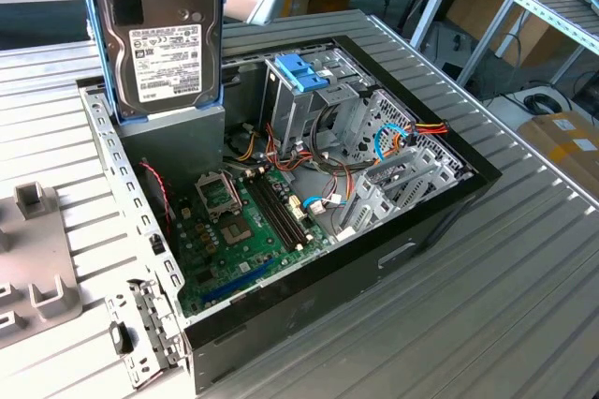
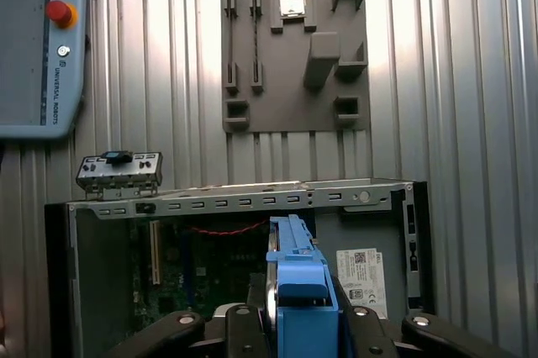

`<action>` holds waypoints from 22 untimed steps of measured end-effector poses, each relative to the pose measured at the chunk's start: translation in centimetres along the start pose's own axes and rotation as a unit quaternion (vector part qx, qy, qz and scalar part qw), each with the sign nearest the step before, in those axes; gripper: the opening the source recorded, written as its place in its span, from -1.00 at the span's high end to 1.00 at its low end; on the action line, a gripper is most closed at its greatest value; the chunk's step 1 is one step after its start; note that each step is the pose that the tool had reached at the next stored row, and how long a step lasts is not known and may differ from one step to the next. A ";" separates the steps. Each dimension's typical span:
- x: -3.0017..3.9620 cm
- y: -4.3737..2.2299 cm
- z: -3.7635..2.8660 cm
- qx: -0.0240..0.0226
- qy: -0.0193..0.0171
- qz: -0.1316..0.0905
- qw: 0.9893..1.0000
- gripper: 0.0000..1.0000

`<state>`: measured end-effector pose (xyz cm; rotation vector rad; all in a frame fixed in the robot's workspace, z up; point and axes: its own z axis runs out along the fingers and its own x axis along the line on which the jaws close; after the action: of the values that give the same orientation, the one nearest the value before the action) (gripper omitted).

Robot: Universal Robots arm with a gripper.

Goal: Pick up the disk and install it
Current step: 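Pick up the disk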

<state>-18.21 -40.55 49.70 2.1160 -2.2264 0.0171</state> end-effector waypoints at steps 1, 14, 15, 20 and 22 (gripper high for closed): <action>0.06 0.00 0.01 0.000 0.000 0.000 1.000 0.26; 0.67 -0.04 0.04 0.000 0.000 0.000 1.000 0.26; 0.75 -0.04 0.04 0.000 0.000 0.000 1.000 0.26; 1.00 -0.05 0.06 0.000 0.000 0.000 1.000 0.26; 1.12 -0.06 0.07 0.000 0.000 0.000 1.000 0.26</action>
<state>-18.21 -41.67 49.69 2.1160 -2.2264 0.0172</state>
